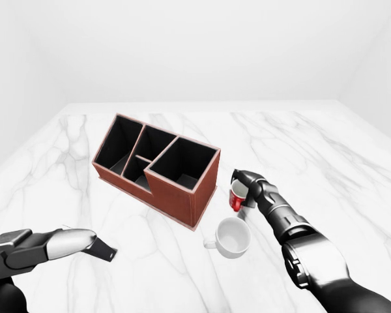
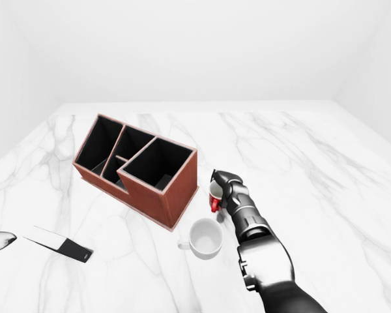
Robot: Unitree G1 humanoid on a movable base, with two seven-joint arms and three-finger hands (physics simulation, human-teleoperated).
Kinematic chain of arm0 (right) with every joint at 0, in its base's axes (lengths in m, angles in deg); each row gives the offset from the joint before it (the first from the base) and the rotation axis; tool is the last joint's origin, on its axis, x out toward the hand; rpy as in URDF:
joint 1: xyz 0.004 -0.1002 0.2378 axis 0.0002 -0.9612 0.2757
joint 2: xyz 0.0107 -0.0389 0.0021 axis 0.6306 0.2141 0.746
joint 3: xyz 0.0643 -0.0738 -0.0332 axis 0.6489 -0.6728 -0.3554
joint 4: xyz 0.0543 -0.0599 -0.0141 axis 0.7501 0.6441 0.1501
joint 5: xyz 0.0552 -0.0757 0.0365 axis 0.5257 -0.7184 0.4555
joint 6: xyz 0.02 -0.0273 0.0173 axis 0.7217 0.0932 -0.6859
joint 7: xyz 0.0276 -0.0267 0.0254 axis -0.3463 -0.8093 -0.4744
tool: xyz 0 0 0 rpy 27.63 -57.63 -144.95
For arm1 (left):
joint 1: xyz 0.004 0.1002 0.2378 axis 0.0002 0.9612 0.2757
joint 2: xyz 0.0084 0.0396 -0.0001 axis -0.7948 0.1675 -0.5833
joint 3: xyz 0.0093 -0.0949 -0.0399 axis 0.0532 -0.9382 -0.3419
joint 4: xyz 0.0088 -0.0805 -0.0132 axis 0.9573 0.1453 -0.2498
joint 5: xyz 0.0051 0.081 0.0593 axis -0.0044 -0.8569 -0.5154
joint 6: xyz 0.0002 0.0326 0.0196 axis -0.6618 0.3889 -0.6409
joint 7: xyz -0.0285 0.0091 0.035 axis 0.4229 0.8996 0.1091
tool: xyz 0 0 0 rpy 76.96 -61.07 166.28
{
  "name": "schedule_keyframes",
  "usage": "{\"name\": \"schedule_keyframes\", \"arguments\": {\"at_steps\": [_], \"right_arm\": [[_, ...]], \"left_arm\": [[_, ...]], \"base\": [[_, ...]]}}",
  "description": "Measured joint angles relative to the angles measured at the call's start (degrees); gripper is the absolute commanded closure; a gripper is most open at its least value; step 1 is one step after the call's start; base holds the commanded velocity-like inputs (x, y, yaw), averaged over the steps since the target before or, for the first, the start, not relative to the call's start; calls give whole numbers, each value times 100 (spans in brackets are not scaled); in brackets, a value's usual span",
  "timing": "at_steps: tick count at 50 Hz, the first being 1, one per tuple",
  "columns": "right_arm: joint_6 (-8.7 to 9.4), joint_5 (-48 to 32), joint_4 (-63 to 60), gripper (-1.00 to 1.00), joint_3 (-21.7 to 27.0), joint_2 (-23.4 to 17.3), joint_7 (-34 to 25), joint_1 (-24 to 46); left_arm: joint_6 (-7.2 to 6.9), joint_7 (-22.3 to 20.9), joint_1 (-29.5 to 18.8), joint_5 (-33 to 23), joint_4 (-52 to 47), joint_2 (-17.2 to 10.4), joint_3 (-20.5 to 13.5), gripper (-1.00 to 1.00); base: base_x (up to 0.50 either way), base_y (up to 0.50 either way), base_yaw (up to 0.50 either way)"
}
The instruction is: Pick up the red mug and place it to the right of the caddy.
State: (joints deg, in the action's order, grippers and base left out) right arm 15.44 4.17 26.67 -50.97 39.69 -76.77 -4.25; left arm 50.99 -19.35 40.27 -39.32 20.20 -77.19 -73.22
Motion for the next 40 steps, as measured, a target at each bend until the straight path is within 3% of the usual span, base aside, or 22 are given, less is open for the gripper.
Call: {"name": "schedule_keyframes", "arguments": {"at_steps": [16,17,18,19,40], "right_arm": [[-14,50,193,100,-10,4,74,13],[-14,59,198,90,-10,3,80,15],[-9,64,194,-41,-5,-2,89,22],[-3,65,184,-100,6,-12,45,38],[11,30,34,-100,4,-64,-45,-82]], "left_arm": [[0,-3,7,-6,-24,8,12,-100],[0,-3,7,-4,-27,9,10,-100],[0,-3,7,-2,-30,9,8,-100],[0,-3,8,0,-32,9,6,-100],[0,3,12,43,-62,11,-15,-100]], "base": [[0,0,0],[0,0,0],[0,0,0],[0,0,0],[0,0,0]]}}
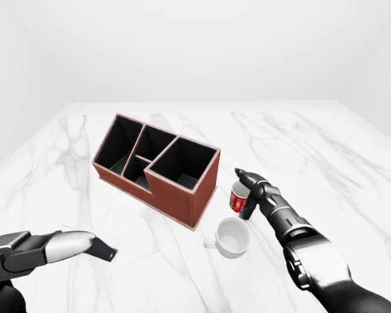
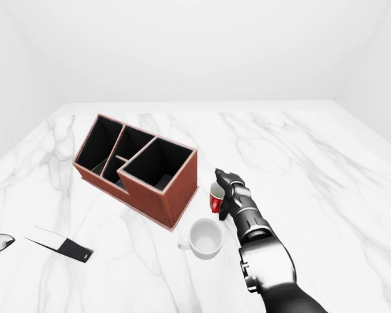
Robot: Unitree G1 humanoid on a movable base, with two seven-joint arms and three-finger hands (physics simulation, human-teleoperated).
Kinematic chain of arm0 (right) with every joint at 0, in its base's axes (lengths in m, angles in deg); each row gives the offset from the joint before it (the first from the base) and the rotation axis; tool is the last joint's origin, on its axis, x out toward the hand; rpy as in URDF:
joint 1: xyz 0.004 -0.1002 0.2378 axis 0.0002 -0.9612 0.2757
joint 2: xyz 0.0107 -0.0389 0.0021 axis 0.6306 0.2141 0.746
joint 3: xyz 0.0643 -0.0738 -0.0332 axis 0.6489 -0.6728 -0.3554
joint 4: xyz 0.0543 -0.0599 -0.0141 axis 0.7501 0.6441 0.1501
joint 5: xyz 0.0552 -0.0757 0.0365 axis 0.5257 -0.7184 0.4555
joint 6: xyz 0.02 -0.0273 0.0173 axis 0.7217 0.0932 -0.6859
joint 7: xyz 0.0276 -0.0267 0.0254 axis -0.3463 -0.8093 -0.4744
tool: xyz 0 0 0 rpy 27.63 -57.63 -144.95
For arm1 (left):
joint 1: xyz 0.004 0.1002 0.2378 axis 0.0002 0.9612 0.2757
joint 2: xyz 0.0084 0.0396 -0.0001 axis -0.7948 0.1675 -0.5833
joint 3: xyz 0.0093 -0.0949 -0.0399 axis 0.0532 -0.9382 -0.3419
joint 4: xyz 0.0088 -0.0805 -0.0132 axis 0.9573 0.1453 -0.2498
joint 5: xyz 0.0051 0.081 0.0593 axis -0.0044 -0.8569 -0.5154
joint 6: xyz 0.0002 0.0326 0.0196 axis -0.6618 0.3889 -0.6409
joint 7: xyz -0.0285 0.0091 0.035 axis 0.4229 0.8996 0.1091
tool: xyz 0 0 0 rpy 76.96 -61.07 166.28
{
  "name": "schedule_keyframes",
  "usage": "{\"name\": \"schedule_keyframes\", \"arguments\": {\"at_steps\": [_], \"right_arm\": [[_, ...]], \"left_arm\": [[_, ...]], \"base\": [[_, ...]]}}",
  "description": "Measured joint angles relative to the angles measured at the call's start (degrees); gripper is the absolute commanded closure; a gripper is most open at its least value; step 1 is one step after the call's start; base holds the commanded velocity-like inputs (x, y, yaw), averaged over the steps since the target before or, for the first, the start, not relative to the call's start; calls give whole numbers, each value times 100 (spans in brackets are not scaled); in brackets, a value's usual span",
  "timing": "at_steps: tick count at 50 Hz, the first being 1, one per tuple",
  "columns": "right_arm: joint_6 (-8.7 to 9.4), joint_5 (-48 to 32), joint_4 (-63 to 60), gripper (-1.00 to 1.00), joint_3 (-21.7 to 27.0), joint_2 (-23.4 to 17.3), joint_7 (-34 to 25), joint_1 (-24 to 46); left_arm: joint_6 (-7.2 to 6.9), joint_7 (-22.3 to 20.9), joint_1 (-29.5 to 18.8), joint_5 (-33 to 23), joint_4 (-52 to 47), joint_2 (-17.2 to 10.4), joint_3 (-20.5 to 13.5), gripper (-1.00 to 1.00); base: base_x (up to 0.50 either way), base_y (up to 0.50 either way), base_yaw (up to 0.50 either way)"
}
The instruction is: Pick up the red mug and place it to the right of the caddy.
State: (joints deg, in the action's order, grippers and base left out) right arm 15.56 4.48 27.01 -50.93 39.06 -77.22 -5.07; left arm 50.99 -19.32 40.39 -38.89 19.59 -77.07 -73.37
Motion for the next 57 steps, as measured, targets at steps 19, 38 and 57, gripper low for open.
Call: {"name": "schedule_keyframes", "arguments": {"at_steps": [19,38,57], "right_arm": [[0,-203,-1989,-100,310,-439,-1340,-192],[0,-375,-3910,-100,859,-1236,-3020,211],[0,422,-6186,-100,1505,-1714,-3035,366]], "left_arm": [[0,-12,1,-76,7,28,119,-100],[0,-66,31,-206,-24,111,250,-100],[0,-67,88,-124,-81,103,215,-100]], "base": [[0,0,0],[0,0,0],[0,0,0]]}}
